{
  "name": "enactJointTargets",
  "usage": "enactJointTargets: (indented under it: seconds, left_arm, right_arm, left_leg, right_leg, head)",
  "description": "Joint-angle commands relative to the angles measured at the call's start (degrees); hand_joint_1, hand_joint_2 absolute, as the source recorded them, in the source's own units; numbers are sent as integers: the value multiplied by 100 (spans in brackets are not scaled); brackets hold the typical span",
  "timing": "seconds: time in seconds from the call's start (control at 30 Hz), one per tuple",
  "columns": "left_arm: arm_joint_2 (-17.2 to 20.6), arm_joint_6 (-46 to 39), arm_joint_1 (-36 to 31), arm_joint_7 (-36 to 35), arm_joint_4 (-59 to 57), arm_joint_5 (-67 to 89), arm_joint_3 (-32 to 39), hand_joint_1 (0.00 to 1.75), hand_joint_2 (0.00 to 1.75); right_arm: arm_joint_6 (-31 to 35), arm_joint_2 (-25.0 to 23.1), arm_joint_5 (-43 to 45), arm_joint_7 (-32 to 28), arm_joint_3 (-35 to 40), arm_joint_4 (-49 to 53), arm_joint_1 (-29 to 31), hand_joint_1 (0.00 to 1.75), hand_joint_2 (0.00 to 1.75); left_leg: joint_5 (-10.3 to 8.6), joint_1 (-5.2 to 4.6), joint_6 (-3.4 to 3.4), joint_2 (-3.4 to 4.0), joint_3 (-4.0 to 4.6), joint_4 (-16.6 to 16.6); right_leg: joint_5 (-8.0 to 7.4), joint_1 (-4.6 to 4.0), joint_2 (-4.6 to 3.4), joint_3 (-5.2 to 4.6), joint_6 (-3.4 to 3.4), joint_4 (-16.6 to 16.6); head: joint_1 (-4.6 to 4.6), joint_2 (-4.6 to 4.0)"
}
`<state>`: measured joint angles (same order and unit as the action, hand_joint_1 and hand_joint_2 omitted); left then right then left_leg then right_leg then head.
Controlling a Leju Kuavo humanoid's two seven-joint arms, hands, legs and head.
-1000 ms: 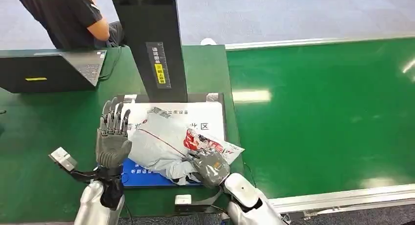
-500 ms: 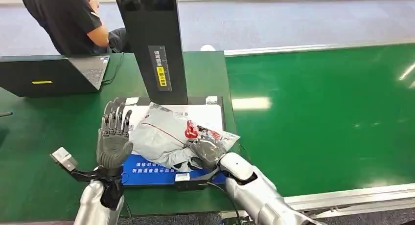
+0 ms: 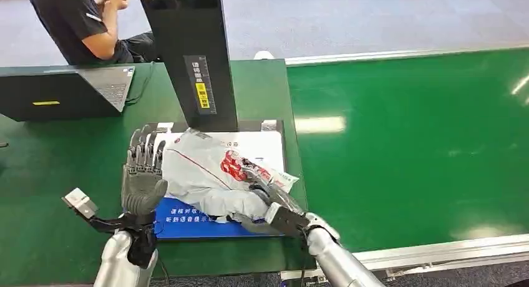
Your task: Moved the parcel from conveyor to table for the left to box.
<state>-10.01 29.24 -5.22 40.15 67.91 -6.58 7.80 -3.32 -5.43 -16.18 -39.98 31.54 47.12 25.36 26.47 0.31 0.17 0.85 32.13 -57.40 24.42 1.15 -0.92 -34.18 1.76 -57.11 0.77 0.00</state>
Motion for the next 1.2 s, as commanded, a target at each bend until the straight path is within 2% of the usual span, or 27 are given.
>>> enactJointTargets:
  seconds: [0.03,0.13,0.27,0.47,0.53,0.63,0.77,0.9,1.2]
  left_arm:
    - [81,9,-45,-15,-273,10,130,0,175]
    - [45,-25,-14,-17,-161,18,220,0,175]
    - [16,51,54,-101,-12,46,268,0,175]
    - [-7,90,249,-148,251,71,397,0,175]
    - [-27,99,268,-167,293,104,426,0,175]
    - [-37,119,234,-189,263,167,416,0,175]
    - [-32,103,202,-152,221,222,386,0,175]
    - [-47,62,318,-120,331,271,378,0,175]
    - [-33,41,460,-35,429,346,339,0,175]
  right_arm:
    - [-1565,718,1293,-2,-430,2173,-994,0,175]
    - [-1080,742,749,-2,-617,2324,-1046,0,175]
    - [-993,696,561,-2,-1223,2851,-1420,0,175]
    - [-716,585,544,-2,-2489,4564,-2389,0,175]
    - [-672,479,596,-2,-2736,4953,-2544,0,175]
    - [-224,368,174,-2,-3014,5381,-2840,0,175]
    - [-178,175,64,-2,-3366,5464,-2949,0,175]
    - [-282,129,444,-2,-3592,5395,-2998,0,175]
    - [-324,84,500,-2,-3539,5194,-2872,0,175]
  left_leg:
    - [-4,1,-2,-29,8,5]
    - [-4,0,-1,-31,17,5]
    - [-2,1,-1,-25,25,3]
    - [-1,0,-1,-33,34,-1]
    - [0,-3,-2,-35,38,-4]
    - [5,-1,-4,-34,41,-5]
    - [2,0,-4,-36,42,1]
    - [2,2,-5,-25,41,1]
    - [5,1,-4,-8,32,6]
  right_leg:
    - [2,-3,31,-1,-9,4]
    - [3,-1,32,-8,-10,2]
    - [3,-1,27,-17,-12,0]
    - [8,1,34,-24,-7,-3]
    - [10,3,36,-30,-8,-9]
    - [11,1,35,-31,-12,-9]
    - [9,0,37,-32,-12,-4]
    - [5,-2,26,-34,-11,-1]
    - [3,-1,10,-32,-12,2]
  head:
    - [0,0]
    - [0,0]
    - [0,0]
    - [0,0]
    - [0,0]
    - [0,0]
    - [2,0]
    - [0,0]
    - [0,0]
